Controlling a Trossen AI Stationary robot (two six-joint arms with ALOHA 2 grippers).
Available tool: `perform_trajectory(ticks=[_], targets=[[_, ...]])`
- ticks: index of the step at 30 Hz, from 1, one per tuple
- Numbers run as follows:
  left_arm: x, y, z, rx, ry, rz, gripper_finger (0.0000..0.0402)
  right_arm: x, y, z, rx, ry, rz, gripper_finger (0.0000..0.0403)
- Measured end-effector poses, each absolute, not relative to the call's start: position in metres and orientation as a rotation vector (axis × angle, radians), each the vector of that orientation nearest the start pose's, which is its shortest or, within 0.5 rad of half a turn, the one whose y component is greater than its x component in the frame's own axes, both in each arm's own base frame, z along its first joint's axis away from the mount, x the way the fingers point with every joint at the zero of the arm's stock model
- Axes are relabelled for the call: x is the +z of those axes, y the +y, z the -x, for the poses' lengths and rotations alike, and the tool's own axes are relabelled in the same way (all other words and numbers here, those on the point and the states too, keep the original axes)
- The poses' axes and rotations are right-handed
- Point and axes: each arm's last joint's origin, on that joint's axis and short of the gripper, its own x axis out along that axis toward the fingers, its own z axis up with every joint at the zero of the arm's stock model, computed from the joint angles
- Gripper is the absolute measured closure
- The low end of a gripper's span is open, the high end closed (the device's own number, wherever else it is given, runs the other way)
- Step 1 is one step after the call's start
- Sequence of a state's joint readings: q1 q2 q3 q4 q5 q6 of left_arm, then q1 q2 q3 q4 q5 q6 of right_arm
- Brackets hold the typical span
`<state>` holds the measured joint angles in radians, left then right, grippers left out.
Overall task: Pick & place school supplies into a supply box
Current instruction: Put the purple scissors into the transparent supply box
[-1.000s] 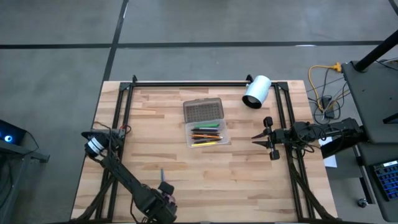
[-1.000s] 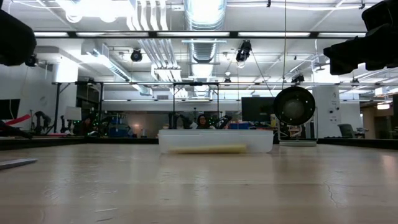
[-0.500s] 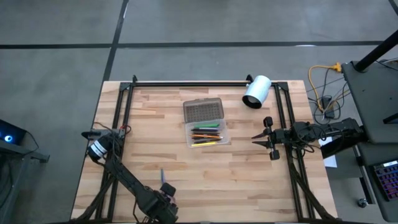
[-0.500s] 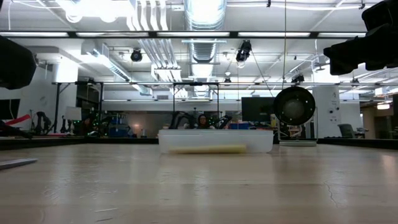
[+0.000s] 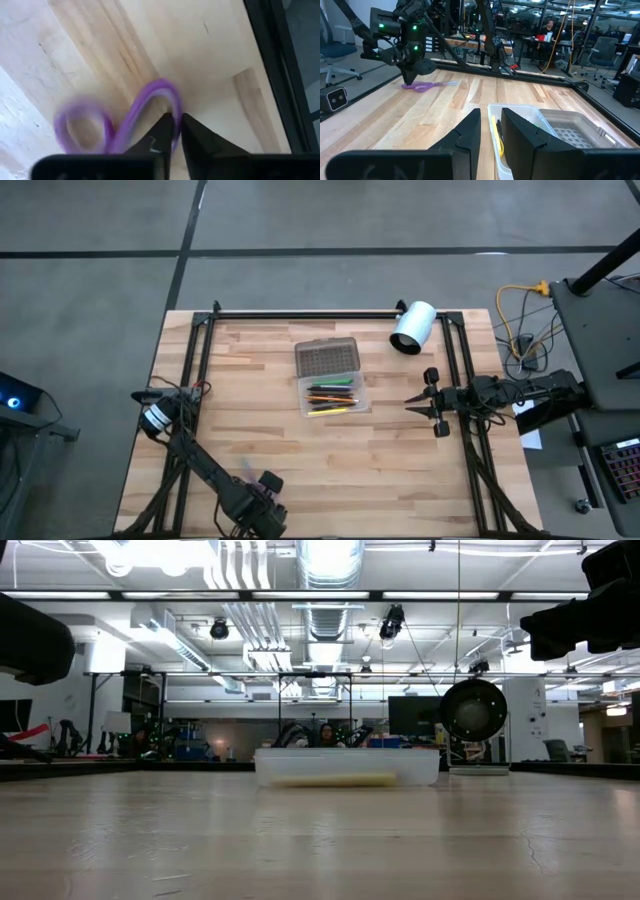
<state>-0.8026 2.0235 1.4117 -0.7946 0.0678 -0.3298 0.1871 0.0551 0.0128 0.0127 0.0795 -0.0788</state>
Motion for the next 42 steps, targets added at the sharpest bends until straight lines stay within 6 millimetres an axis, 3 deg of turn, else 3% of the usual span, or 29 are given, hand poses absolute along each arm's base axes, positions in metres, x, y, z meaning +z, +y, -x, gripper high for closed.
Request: perform_trajectory(ticks=[26, 42], targets=[[0.163, -0.268, -0.283, -0.331, 1.344, -0.36, 0.04, 0.165, 0.016, -0.099, 0.109, 0.026, 0.083, 0.0335], [0.192, -0.241, -0.314, -0.202, 1.203, -0.462, 0.0401, 0.165, 0.016, -0.099, 0.109, 0.025, 0.083, 0.0335]])
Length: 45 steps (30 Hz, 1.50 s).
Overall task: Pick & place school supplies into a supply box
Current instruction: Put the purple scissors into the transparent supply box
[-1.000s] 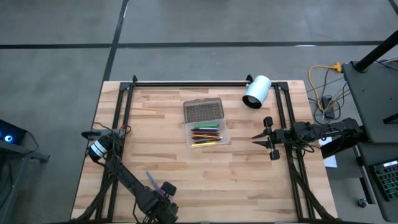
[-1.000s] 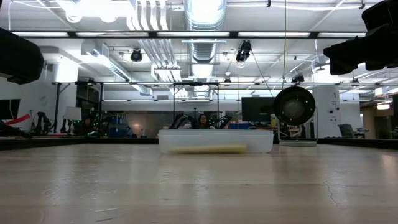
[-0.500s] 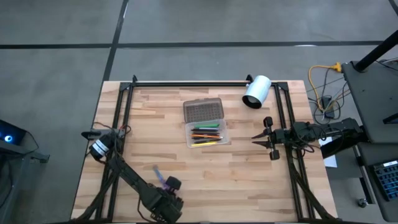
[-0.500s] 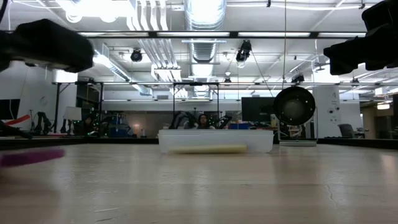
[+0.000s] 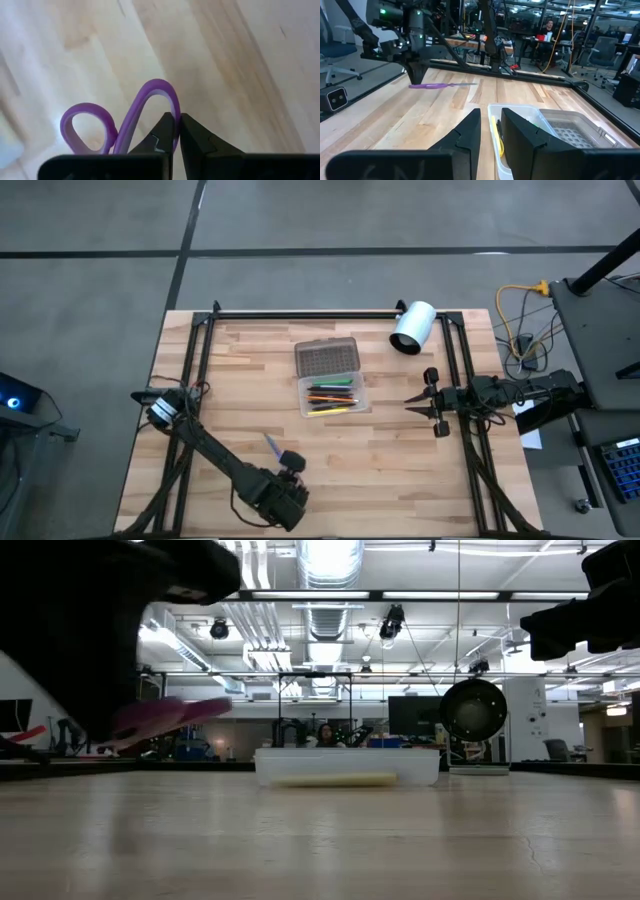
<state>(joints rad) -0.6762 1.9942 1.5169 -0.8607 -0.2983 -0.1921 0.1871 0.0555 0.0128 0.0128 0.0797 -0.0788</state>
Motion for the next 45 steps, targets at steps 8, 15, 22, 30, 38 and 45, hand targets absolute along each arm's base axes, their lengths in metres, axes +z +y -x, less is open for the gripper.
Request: perform_trajectory(ticks=[8, 15, 22, 30, 38, 45], targets=[[0.208, -0.215, -0.339, -0.138, 1.167, -0.51, 0.0401, 0.165, 0.016, -0.099, 0.109, 0.025, 0.083, 0.0335], [0.216, -0.187, -0.36, -0.09, 1.152, -0.52, 0.0401, 0.165, 0.016, -0.099, 0.109, 0.026, 0.083, 0.0335], [0.219, -0.159, -0.376, -0.025, 1.126, -0.55, 0.0402, 0.165, 0.016, -0.099, 0.109, 0.025, 0.083, 0.0335], [0.223, -0.14, -0.396, -0.018, 1.032, -0.556, 0.0402, 0.165, 0.016, -0.099, 0.109, 0.025, 0.083, 0.0335], [0.22, -0.121, -0.407, 0.035, 1.021, -0.559, 0.0401, 0.165, 0.016, -0.099, 0.109, 0.026, 0.083, 0.0335], [0.223, -0.105, -0.419, 0.054, 0.957, -0.574, 0.0401, 0.165, 0.016, -0.099, 0.108, 0.025, 0.083, 0.0335]])
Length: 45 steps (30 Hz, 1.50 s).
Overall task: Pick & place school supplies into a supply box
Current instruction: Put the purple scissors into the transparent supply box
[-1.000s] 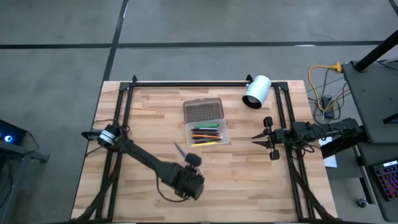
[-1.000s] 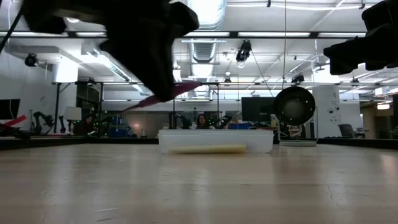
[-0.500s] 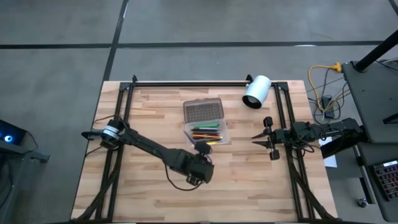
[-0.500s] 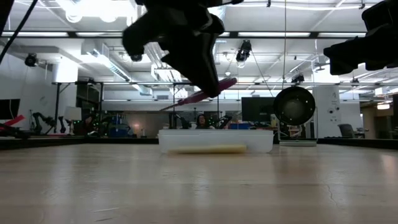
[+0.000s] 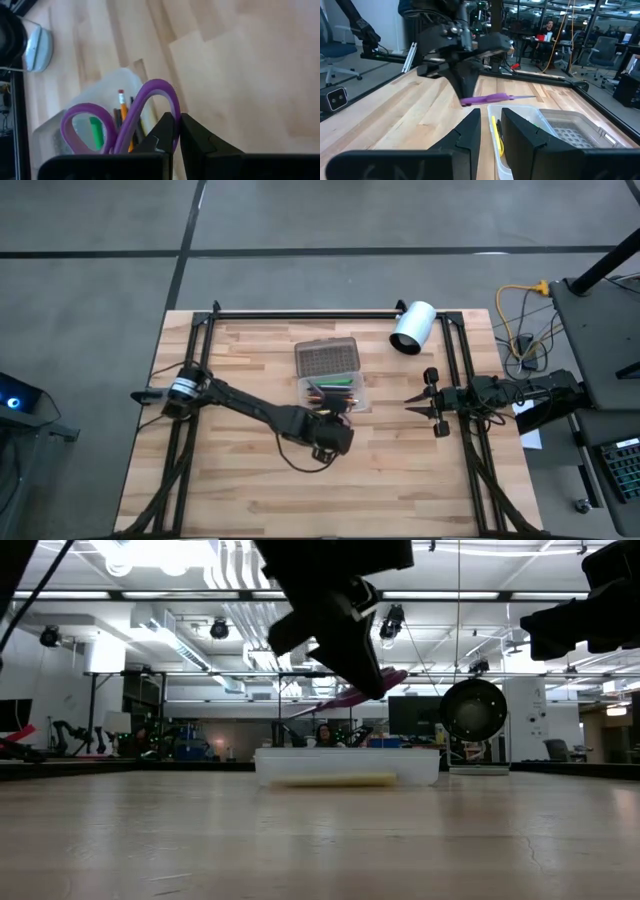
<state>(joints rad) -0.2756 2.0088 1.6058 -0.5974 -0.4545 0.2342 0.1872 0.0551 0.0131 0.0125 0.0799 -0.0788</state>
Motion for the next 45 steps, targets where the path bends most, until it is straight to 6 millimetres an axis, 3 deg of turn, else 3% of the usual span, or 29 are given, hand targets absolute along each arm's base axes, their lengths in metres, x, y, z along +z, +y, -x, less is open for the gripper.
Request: perform_trajectory(ticks=[7, 14, 27, 45], targets=[[0.225, -0.087, -0.429, 0.146, 0.905, -0.552, 0.0401, 0.165, 0.016, -0.099, 0.109, 0.025, 0.083, 0.0335], [0.23, -0.083, -0.433, 0.297, 0.838, -0.507, 0.0401, 0.165, 0.016, -0.099, 0.109, 0.025, 0.083, 0.0335], [0.234, -0.071, -0.439, 0.475, 0.723, -0.272, 0.0401, 0.165, 0.016, -0.099, 0.109, 0.025, 0.083, 0.0335], [0.226, -0.067, -0.442, 0.495, 0.718, -0.129, 0.0401, 0.165, 0.016, -0.099, 0.109, 0.025, 0.083, 0.0335]])
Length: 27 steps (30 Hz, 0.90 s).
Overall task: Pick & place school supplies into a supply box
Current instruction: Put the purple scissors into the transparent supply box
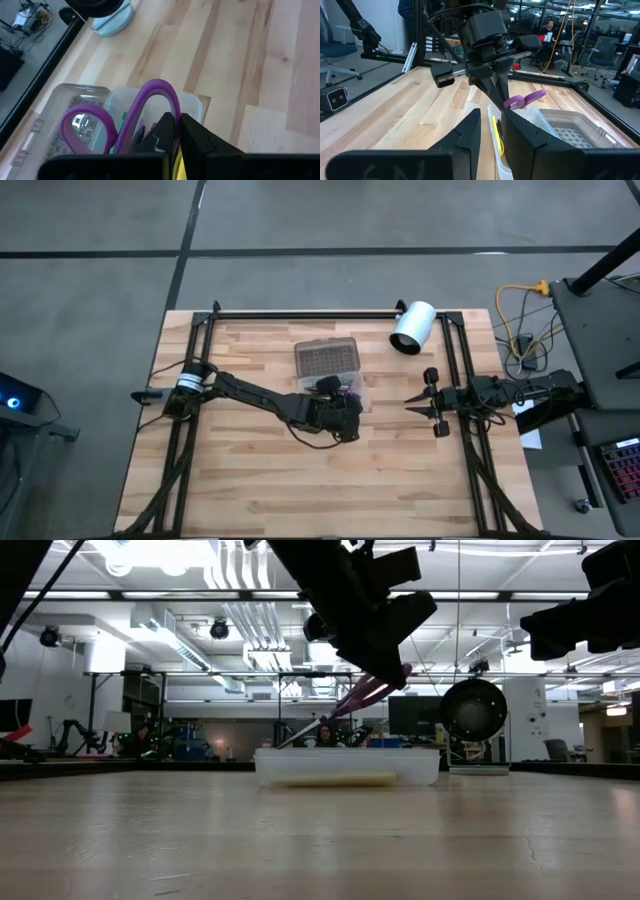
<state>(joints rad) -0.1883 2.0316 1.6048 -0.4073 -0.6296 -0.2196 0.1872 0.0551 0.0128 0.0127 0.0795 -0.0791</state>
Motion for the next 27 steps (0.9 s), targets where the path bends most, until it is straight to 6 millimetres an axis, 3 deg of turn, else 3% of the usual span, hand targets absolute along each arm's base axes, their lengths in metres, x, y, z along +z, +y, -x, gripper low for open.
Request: perform_trajectory(ticks=[27], targets=[[0.199, -0.048, -0.441, 0.475, 0.807, -0.101, 0.0398, 0.165, 0.016, -0.099, 0.109, 0.026, 0.083, 0.0335]])
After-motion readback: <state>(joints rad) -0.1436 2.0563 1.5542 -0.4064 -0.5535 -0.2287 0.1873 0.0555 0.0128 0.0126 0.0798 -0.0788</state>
